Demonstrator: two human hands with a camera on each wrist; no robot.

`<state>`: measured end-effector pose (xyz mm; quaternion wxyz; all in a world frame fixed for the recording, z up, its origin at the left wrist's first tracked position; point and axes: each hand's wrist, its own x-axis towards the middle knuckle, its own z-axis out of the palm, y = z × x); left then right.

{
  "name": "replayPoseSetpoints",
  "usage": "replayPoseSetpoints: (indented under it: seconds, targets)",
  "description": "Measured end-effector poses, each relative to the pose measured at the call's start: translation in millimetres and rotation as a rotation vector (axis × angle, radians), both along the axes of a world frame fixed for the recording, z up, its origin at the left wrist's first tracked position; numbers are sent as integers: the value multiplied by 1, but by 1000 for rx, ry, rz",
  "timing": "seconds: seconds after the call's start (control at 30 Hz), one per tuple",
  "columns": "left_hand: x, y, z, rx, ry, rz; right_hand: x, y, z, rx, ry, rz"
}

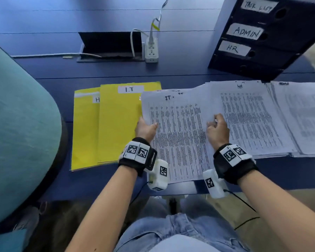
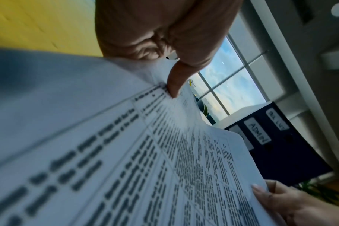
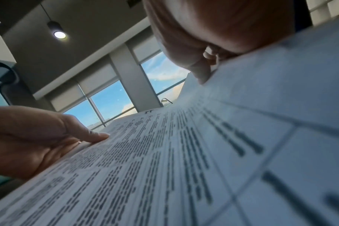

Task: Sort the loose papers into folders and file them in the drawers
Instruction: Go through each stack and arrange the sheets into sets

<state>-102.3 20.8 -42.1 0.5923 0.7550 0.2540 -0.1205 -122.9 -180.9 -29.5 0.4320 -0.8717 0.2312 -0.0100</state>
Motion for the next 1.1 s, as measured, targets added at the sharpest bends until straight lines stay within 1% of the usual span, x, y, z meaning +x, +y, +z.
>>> replayPoseSetpoints:
  seconds: [0.1, 0.2, 0.27, 0.37, 0.43, 0.57, 0.7, 0.87, 1.1]
  targets:
    - [-8, -21, 2, 116, 42, -62, -4, -13, -5, -70, 104, -10]
    - [-10, -34, 1, 236, 90, -121, -4, -19, -7, -73, 193, -36]
    - [-9, -38, 2, 288, 131, -154, -3, -19, -8, -111, 246, -57]
    - [-9, -42, 4, 436, 265, -178, -1, -19, -11, -148, 309, -43]
    - [-9, -44, 6, 500, 352, -177, -1, -22, -12, -164, 329, -16]
    - [-7, -47, 3, 531, 411, -197, 1, -23, -11, -194, 340, -27]
    - [5, -49, 3, 560, 397, -198, 15, -19, -8, -219, 364, -32]
    - [34, -38, 5, 568, 374, -210, 43, -9, -4, -224, 355, -4]
    - [75, -27, 11, 574, 370, -244, 80, 2, 0, -193, 326, -15]
